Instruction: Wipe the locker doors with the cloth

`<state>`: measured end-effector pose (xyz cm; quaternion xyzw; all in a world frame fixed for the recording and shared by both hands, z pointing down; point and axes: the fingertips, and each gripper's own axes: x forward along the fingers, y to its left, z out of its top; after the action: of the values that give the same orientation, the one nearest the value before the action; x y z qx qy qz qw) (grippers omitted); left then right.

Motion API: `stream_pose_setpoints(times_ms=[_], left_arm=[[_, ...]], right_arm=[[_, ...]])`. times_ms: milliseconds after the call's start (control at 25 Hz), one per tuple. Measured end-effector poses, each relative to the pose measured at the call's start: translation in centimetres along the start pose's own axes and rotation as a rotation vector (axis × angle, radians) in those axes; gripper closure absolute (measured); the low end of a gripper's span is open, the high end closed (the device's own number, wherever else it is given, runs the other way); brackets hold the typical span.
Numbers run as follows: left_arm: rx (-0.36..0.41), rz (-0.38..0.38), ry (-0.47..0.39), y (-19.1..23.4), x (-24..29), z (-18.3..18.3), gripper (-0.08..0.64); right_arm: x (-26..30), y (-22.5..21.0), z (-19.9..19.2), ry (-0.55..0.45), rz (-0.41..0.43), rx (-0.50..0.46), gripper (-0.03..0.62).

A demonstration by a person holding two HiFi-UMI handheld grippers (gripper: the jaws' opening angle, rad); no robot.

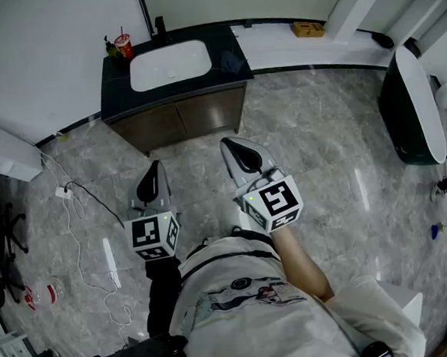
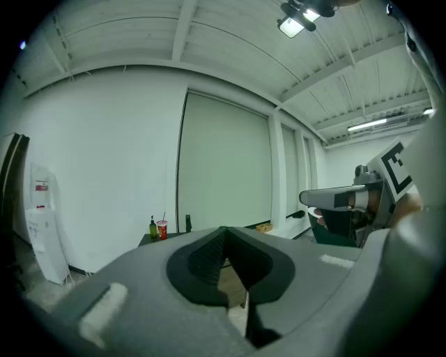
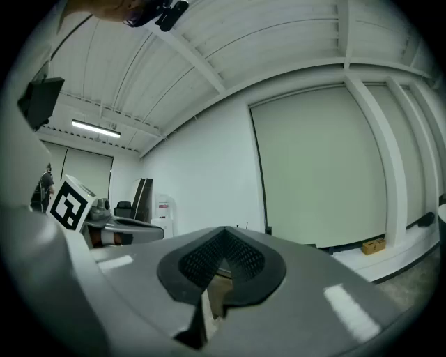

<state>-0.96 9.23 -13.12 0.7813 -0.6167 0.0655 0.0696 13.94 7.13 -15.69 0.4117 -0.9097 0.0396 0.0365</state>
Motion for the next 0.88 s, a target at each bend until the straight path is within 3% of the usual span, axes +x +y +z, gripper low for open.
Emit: stream_pose_setpoints(times_ms=[880], left_arm=[[-0.004, -0.008, 0.030, -2.3, 1.6, -0.8, 0.560]], right_arm=[[-1.3, -3.1, -1.2, 0.009, -0.011, 0.028, 0.592]])
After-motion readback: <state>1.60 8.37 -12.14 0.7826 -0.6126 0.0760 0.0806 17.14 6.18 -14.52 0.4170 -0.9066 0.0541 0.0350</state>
